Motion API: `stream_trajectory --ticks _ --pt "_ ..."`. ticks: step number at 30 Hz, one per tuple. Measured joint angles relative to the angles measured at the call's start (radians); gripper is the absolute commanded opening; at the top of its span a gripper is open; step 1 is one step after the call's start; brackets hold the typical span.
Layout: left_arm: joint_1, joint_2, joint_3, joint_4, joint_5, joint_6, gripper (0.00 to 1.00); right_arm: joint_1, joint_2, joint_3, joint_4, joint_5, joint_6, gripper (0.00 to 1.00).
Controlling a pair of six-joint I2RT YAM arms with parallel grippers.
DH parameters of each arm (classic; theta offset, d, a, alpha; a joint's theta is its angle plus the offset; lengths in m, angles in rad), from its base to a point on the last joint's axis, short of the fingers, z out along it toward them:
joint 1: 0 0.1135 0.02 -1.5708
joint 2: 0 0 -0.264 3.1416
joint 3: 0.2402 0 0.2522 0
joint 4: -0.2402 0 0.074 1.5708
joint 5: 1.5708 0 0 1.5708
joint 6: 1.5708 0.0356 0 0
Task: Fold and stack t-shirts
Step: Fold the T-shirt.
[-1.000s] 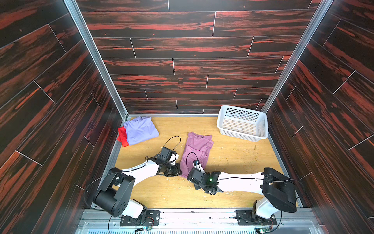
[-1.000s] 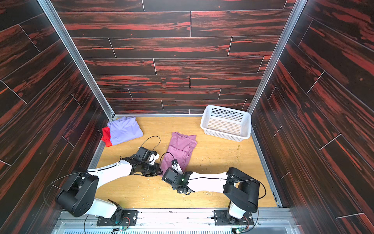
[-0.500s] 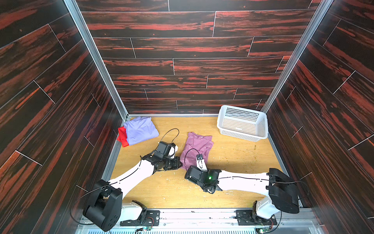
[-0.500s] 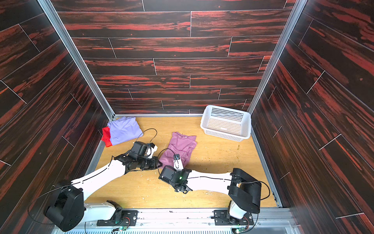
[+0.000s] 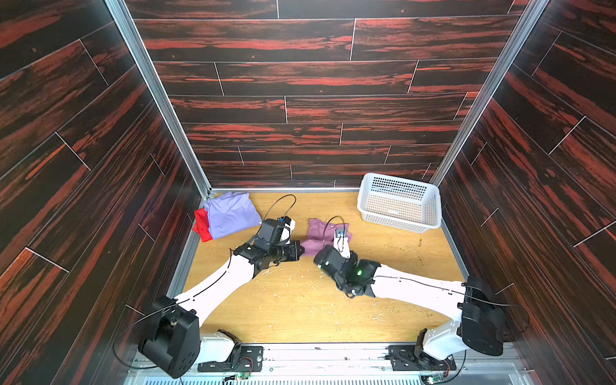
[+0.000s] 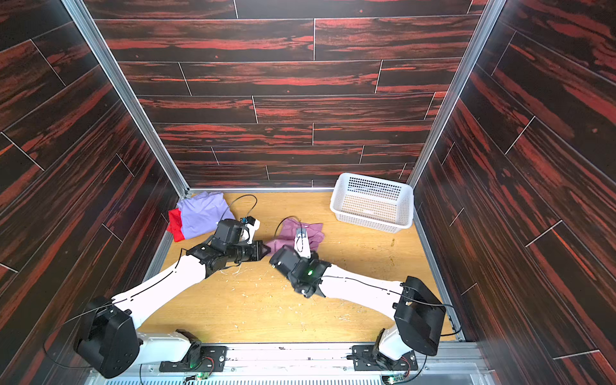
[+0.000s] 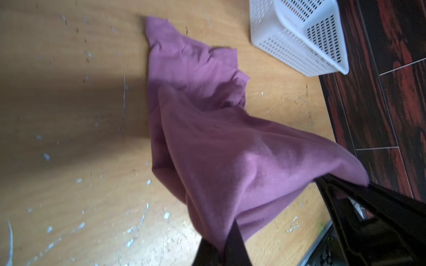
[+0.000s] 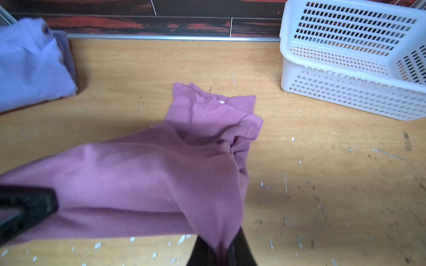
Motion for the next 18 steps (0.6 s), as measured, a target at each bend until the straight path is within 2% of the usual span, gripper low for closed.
stream_trajectory --ticks 9,18 --pt "0.000 0.165 0.163 0.069 -0.046 0.039 0.00 -0.170 0.018 0.001 0.164 -0.125 -0.200 0.00" --pt "0.031 0.361 0.297 0.088 -0.025 0.053 0.00 -0.256 0.114 0.001 0.257 -0.202 -0.254 0.00"
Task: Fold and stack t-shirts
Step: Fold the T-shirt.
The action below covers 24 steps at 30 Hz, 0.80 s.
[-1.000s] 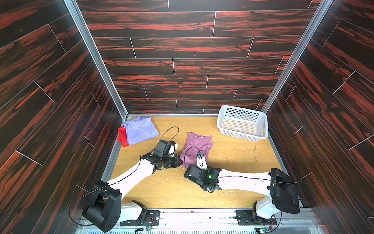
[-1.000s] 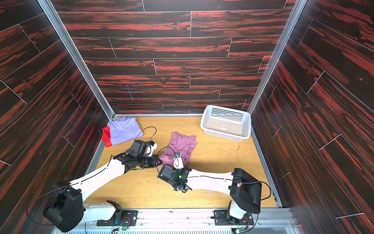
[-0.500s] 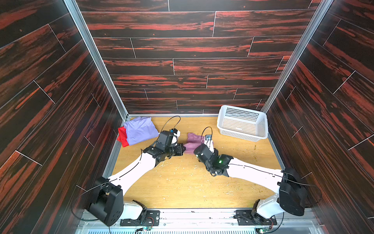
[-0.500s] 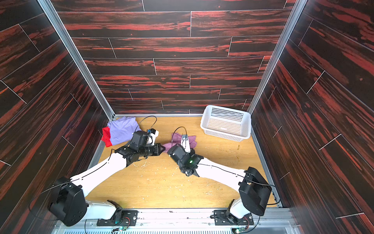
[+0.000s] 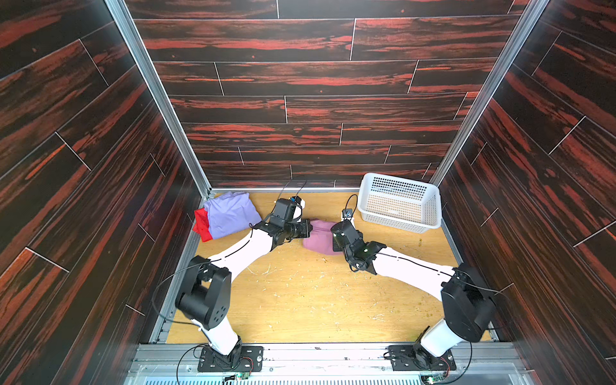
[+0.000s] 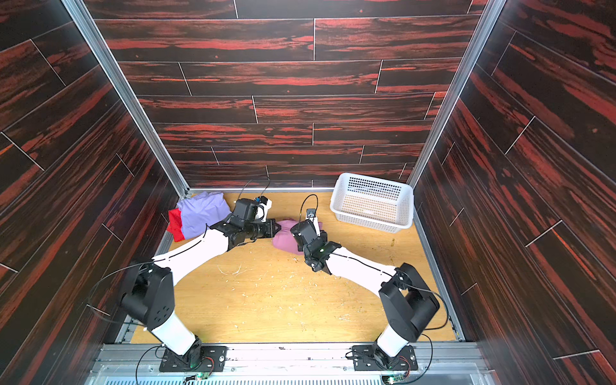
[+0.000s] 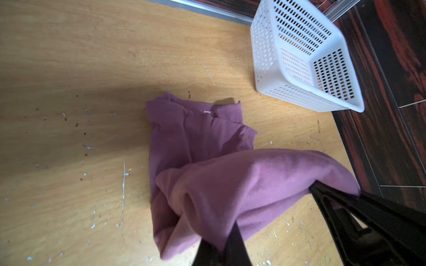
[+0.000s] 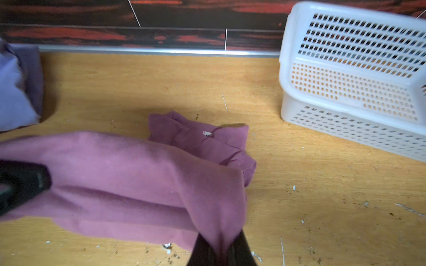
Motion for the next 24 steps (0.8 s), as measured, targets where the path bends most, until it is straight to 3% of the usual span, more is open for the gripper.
stream_trajectory --ticks 19,24 --pt "0.036 0.383 0.274 0.034 0.100 -0.024 0.00 -0.159 0.188 0.017 0.133 -0.158 -0.045 0.00" --pt "0.047 0.431 0.302 0.030 0.113 -0.026 0.00 -0.173 0.243 0.044 0.142 -0.182 -0.048 0.09"
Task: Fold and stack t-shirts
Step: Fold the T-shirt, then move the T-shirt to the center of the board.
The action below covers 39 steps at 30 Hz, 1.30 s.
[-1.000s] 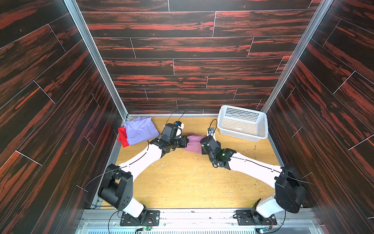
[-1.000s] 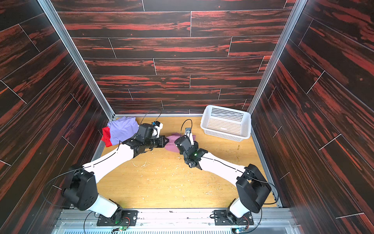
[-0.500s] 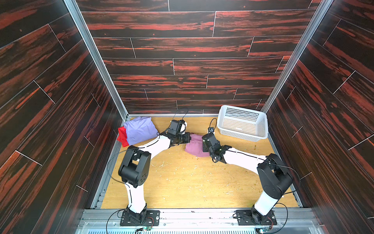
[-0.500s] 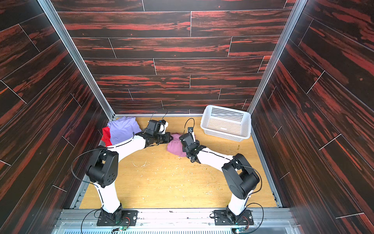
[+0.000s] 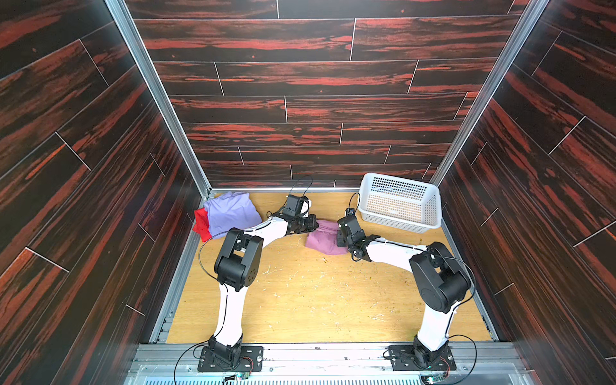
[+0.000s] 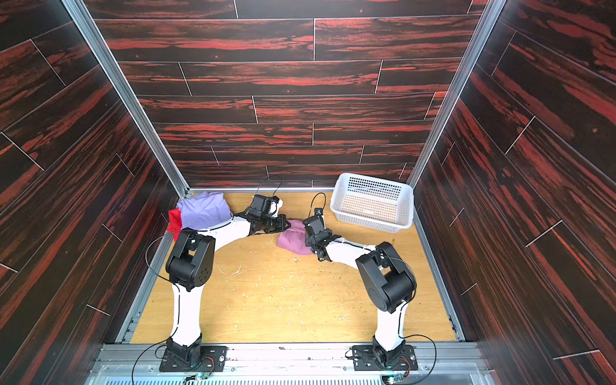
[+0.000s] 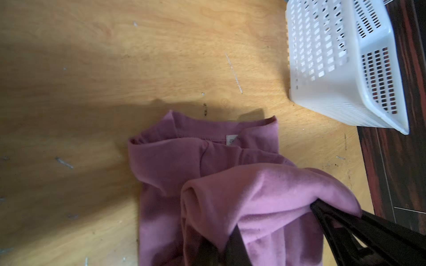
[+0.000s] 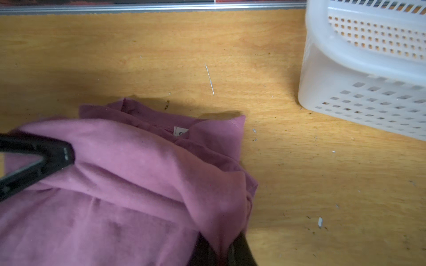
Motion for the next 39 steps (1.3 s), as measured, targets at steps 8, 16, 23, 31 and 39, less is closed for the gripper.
stream_trajectory --ticks 8,16,23,31,39 --pt "0.050 0.029 0.010 -0.006 -0.037 -0.005 1.00 -0.020 0.051 0.018 -0.013 0.001 -0.008 0.43" --pt "0.087 -0.057 -0.086 0.034 -0.073 -0.013 1.00 -0.026 -0.011 0.018 -0.018 0.011 -0.038 0.98" --pt "0.087 -0.270 -0.183 0.086 -0.061 -0.022 1.00 -0.026 -0.184 0.027 -0.015 0.025 -0.035 0.95" --pt "0.073 -0.366 -0.427 0.172 -0.016 -0.069 1.00 -0.017 -0.267 -0.182 -0.024 -0.003 0.048 0.90" --pt "0.034 -0.312 -0.472 0.196 0.018 -0.091 1.00 0.017 -0.267 -0.269 -0.037 -0.023 0.099 0.87"
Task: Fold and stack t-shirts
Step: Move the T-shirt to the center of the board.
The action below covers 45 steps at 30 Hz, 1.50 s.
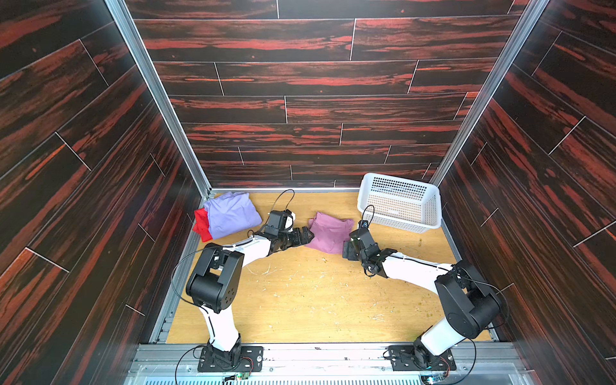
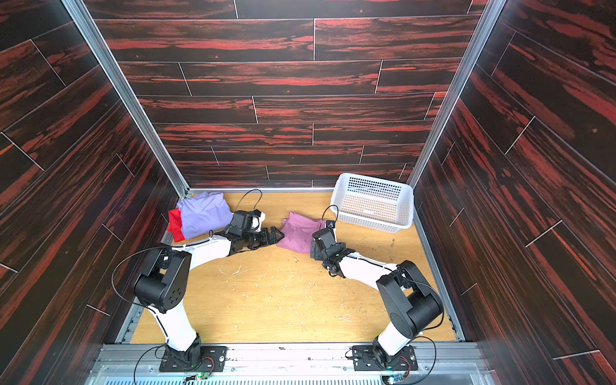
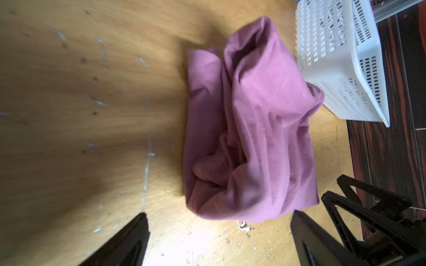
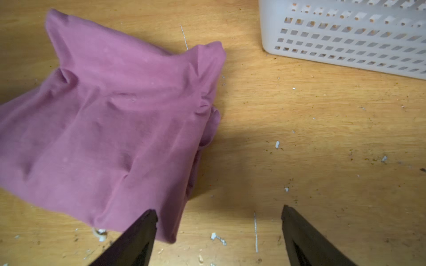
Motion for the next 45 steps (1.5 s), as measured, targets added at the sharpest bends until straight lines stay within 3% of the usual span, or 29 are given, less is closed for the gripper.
stream_trajectory --ticks 14,21,24,27,31,40,41,42,45 --pt "-0.008 0.039 0.058 0.025 0.030 -0.014 0.97 0.002 0.116 0.002 0.090 -0.082 0.023 0.80" --pt "-0.009 0.078 0.068 0.026 0.050 -0.021 0.91 0.003 0.159 0.032 0.121 -0.111 0.023 0.77" --pt "-0.011 0.085 0.074 0.029 0.059 -0.027 0.86 0.003 0.161 0.042 0.127 -0.118 0.022 0.71" --pt "-0.013 0.093 0.082 0.038 0.071 -0.031 0.77 0.003 0.163 0.046 0.134 -0.127 0.019 0.57" --pt "-0.014 0.105 0.087 0.046 0.088 -0.032 0.56 0.003 0.171 0.051 0.143 -0.140 0.011 0.43" --pt "-0.016 0.125 0.087 0.048 0.116 -0.035 0.22 0.004 0.174 0.053 0.143 -0.157 0.002 0.30" --pt "-0.016 0.128 0.087 0.048 0.119 -0.035 0.16 0.004 0.174 0.053 0.143 -0.161 0.002 0.28" --pt "-0.016 0.129 0.087 0.048 0.122 -0.035 0.03 0.004 0.174 0.053 0.143 -0.162 0.000 0.27" --pt "-0.016 0.130 0.084 0.045 0.130 -0.031 0.00 0.005 0.174 0.053 0.142 -0.168 -0.002 0.22"
